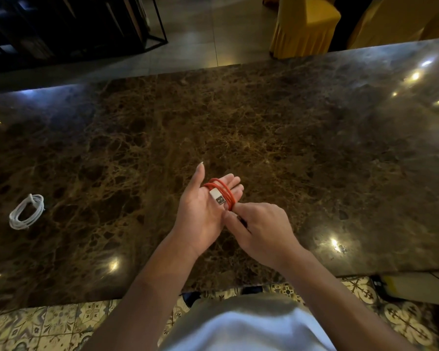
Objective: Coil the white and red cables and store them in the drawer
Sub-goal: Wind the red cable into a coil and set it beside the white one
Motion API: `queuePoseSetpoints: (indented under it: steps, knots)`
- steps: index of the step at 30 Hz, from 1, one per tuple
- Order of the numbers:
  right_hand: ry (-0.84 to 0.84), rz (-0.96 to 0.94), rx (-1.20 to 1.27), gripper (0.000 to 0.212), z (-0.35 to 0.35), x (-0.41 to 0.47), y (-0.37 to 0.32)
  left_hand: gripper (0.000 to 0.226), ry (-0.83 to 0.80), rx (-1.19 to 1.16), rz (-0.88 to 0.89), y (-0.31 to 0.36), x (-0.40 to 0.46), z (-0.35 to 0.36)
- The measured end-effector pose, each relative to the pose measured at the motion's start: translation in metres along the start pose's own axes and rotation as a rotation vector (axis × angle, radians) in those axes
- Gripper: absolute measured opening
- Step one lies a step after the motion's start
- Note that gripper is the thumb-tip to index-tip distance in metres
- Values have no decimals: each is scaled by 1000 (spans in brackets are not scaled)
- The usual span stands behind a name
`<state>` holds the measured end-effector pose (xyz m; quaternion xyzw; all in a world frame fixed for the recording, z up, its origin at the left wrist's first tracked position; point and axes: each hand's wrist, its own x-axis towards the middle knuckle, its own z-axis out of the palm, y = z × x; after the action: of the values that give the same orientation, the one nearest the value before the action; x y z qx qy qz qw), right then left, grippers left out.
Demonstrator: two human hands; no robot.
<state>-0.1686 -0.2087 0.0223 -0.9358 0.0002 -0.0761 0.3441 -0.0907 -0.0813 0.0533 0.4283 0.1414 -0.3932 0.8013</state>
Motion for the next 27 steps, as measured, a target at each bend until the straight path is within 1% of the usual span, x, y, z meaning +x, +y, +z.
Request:
queuePoseSetpoints:
  steps: [4, 7, 11, 12, 14, 17, 19, 21, 24, 27]
  knots:
    - [-77, -124, -1, 45, -3, -4, -3, 90, -43, -77, -67, 8, 1, -4]
    - [-116, -161, 120, 43, -7, -8, -5, 75, -96, -93, -95, 5, -1, -8]
    - [-131, -164, 341, 41, -20, -13, -5, 60, -244, -51, -76, 0, -5, -5]
    - [-129, -145, 432, 40, -23, -15, -4, 57, -272, -17, -49, -2, -6, -3]
    - [-92, -44, 654, 42, -26, -17, 2, 53, -303, 61, 9, -6, -5, 1]
    - [-20, 154, 960, 42, -22, -24, 9, 53, -318, 147, 16, -10, -2, 4]
    - [-22, 264, 1107, 37, -17, -29, 10, 52, -331, 195, 18, -10, 0, 4]
    - [-5, 306, 1149, 39, -15, -33, 11, 51, -336, 222, 31, -11, 0, 5]
    - [78, 333, 1113, 37, -17, -33, 11, 48, -333, 225, 74, -14, -2, 8]
    - [156, 403, 1086, 34, -15, -31, 8, 43, -308, 229, 154, -19, -2, 12]
